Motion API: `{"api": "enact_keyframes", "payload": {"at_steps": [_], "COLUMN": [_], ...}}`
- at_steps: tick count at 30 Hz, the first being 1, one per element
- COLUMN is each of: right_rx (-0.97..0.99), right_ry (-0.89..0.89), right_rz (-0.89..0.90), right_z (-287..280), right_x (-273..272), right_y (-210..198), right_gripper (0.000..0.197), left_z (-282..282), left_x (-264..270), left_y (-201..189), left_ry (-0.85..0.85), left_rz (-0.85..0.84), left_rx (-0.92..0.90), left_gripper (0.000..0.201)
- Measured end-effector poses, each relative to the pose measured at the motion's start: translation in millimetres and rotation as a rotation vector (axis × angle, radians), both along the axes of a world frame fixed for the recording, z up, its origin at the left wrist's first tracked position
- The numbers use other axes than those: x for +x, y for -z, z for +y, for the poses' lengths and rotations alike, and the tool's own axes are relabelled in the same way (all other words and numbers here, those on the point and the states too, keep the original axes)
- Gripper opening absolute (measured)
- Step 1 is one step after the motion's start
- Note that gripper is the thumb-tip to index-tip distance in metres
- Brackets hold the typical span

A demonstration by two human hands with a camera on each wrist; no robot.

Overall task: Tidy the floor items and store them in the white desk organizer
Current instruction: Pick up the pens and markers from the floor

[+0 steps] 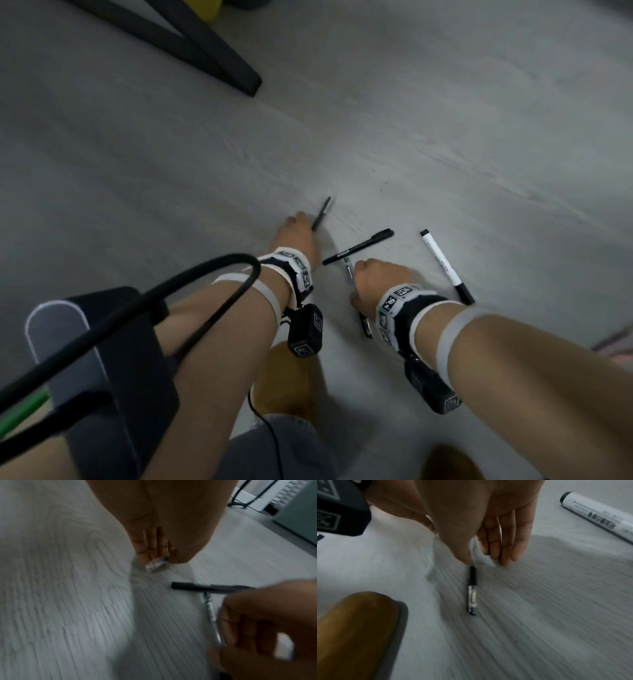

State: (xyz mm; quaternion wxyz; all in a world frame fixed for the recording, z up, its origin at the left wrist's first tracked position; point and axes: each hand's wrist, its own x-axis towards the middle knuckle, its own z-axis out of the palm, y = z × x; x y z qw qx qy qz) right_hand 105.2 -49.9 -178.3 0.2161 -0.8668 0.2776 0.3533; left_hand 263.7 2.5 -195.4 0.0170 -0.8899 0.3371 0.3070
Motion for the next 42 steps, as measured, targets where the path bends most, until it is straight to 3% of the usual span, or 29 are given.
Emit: {"api": "enact_keyframes", "payload": {"at_steps": [3, 6, 10, 13, 15, 19, 22, 25, 28, 30, 37, 39, 42], "right_rx": [-0.026, 0.009, 0.082, -0.035, -0.093, -0.114, -0.106, -0.077, 0.007, 0.037, -0.307, -0.366, -0.361], "right_ry": [-0.051, -0.087, -0.017, 0.163, 0.25, 0.328, 0.451, 0.646, 0.901, 0.949, 1.14, 1.197, 1.226], "right_rz": [0.018, 0.041, -0.038, -0.181, -0.144, -0.108, -0.098, -0.153, -0.237, -0.21, -0.109, -0.082, -0.026], "right_z": [-1.7, -14.1, -46.8, -77.1, -88.2, -87.2, -90.4, -96.7, -101.2, -108.3, -149.0, -143.6, -125.3], "right_x": [2.0, -5.9, -43.2, -78.0, -92.3, -99.6, -117.5, -158.3, -203.6, -239.5, -399.1, -433.9, -471.8], "right_y": [-0.6, -2.4, -7.0, -6.5, -1.9, 8.3, 3.3, -14.1, -37.0, -55.5, -152.4, -163.6, -166.8], "right_gripper": [0.033, 0.028, 0.031, 0.035, 0.054, 0.059, 0.047, 0.03, 0.027, 0.024, 0.008, 0.003, 0.012], "left_z": [-3.7, -2.3, -2.3, -13.4, -27.5, -58.0, -73.9, -96.0, -120.0, -138.5, -221.1, -231.5, -234.4], "left_x": [-25.8, -44.3, -54.2, -61.0, -69.9, -90.7, -106.1, -134.3, -170.3, -198.2, -309.7, -334.4, -365.9], "left_y": [-3.0, 0.5, 9.7, 11.2, 6.8, -18.5, -33.5, -46.5, -62.4, -80.6, -170.7, -183.7, -195.0], "left_ry": [0.066, 0.118, 0.258, 0.401, 0.44, 0.249, 0.164, 0.12, -0.02, 0.013, 0.36, 0.433, 0.552], "left_rz": [0.153, 0.219, 0.129, 0.032, 0.005, 0.173, 0.314, 0.47, 0.731, 0.798, 0.589, 0.564, 0.541], "left_rx": [-0.09, -0.163, -0.132, -0.07, -0.05, -0.048, -0.072, -0.122, -0.156, -0.122, -0.165, -0.151, -0.054], "left_gripper": [0.023, 0.032, 0.055, 0.05, 0.045, 0.026, 0.017, 0.018, 0.022, 0.032, 0.044, 0.045, 0.042]}}
